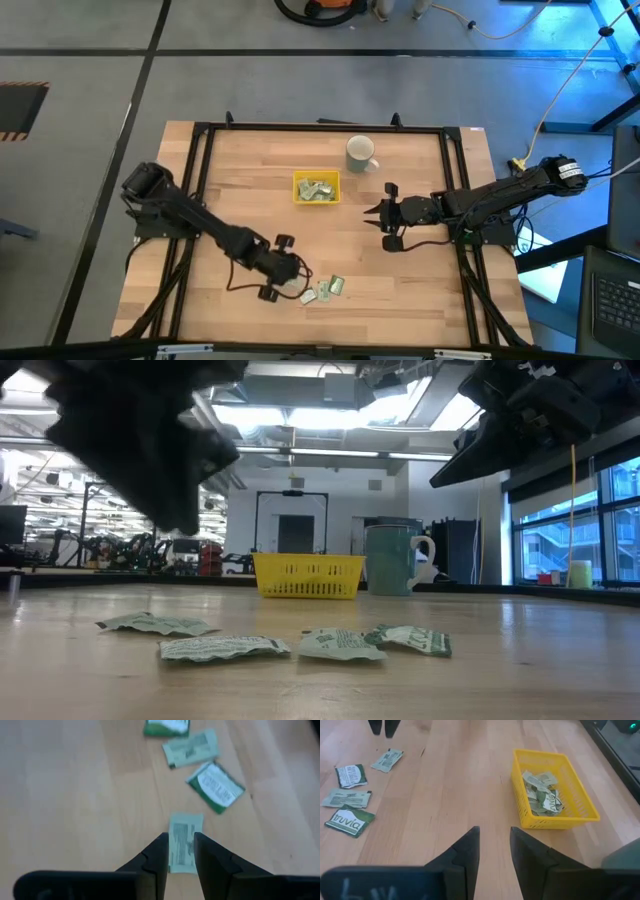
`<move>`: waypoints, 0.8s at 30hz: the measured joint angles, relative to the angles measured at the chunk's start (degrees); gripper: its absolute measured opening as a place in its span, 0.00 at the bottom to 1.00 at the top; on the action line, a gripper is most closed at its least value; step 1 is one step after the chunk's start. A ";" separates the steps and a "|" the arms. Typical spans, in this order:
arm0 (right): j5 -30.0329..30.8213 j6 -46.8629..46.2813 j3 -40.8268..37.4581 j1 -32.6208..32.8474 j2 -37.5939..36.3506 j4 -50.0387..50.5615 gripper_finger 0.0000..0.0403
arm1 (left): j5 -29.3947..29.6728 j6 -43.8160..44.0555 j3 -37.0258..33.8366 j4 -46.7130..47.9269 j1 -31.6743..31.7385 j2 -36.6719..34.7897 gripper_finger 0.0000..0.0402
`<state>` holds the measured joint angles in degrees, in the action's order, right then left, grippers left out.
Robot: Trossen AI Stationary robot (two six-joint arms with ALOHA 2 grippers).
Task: Pick and place Stevia / Truvia into bins
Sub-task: Put the left stevia tea packet into the yellow bin
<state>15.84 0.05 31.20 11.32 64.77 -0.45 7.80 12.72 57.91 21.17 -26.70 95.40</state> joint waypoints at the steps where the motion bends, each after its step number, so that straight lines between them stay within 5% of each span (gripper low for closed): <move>1: 0.00 -0.01 0.00 -0.01 0.00 -0.01 0.28 | 0.28 0.58 0.00 0.06 -0.46 0.78 0.21; 24: 0.00 0.00 0.00 -0.01 0.00 -0.02 0.28 | -2.69 6.26 0.44 2.25 -0.10 11.03 0.17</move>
<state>15.84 0.05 31.20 11.31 64.77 -0.47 5.11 18.98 58.35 23.42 -26.80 106.43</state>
